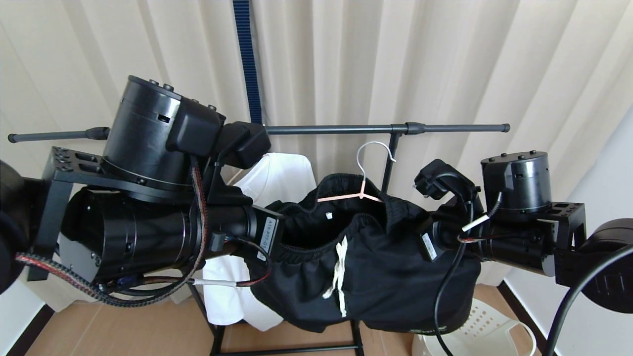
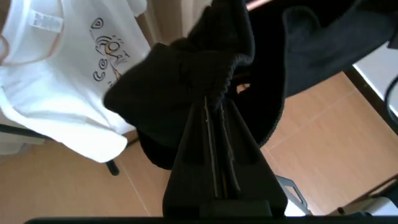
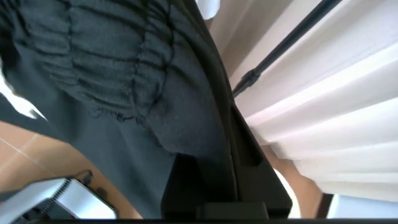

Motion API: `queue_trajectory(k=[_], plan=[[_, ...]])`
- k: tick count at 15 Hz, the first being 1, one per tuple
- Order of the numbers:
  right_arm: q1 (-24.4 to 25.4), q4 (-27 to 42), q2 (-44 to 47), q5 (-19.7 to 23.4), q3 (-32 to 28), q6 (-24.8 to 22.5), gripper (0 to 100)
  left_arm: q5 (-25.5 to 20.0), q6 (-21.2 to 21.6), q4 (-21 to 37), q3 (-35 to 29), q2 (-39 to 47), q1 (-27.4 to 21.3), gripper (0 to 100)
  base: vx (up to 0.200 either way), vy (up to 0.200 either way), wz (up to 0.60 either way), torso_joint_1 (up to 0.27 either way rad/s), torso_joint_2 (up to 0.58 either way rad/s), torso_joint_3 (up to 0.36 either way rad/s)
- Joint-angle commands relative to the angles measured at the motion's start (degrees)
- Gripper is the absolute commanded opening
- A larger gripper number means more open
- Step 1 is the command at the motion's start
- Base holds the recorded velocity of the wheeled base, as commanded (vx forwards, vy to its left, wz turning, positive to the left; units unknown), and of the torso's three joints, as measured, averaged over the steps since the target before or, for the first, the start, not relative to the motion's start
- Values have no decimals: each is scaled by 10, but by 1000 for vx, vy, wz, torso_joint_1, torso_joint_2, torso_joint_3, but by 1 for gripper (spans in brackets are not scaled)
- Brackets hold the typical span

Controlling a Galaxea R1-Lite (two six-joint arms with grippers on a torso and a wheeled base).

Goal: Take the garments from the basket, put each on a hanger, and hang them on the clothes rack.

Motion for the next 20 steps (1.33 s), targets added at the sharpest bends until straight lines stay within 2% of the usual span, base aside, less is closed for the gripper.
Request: queue_trajectory(k=[1, 5, 6, 10, 13, 18, 19, 20], plan=[[1, -2, 0, 2, -7, 3, 0, 0, -18, 9, 1, 5, -26, 0, 0, 0, 0, 0, 0, 0], [1, -50, 1, 5, 3, 8, 0, 0, -72, 8, -3, 47, -49, 0, 0, 0, 0, 0, 0, 0], [1, -64, 0, 9, 6, 32, 0, 1, -93, 3, -5, 62, -49, 0, 0, 0, 0, 0, 0, 0], [1, -114, -4, 43, 25, 44, 0, 2, -130, -40, -7, 105, -48, 0, 0, 0, 0, 0, 0, 0], [1, -159, -6, 60, 48, 44, 0, 11, -135, -96, -7, 138, -48, 0, 0, 0, 0, 0, 0, 0], [1, -183, -7, 72, 59, 44, 0, 44, -135, -139, -1, 153, -48, 0, 0, 0, 0, 0, 0, 0], [1, -183, -7, 73, 59, 44, 0, 46, -135, -143, 0, 152, -48, 100, 0, 0, 0, 0, 0, 0], [1, -183, -8, 74, 59, 44, 0, 51, -135, -144, 0, 152, -48, 100, 0, 0, 0, 0, 0, 0]])
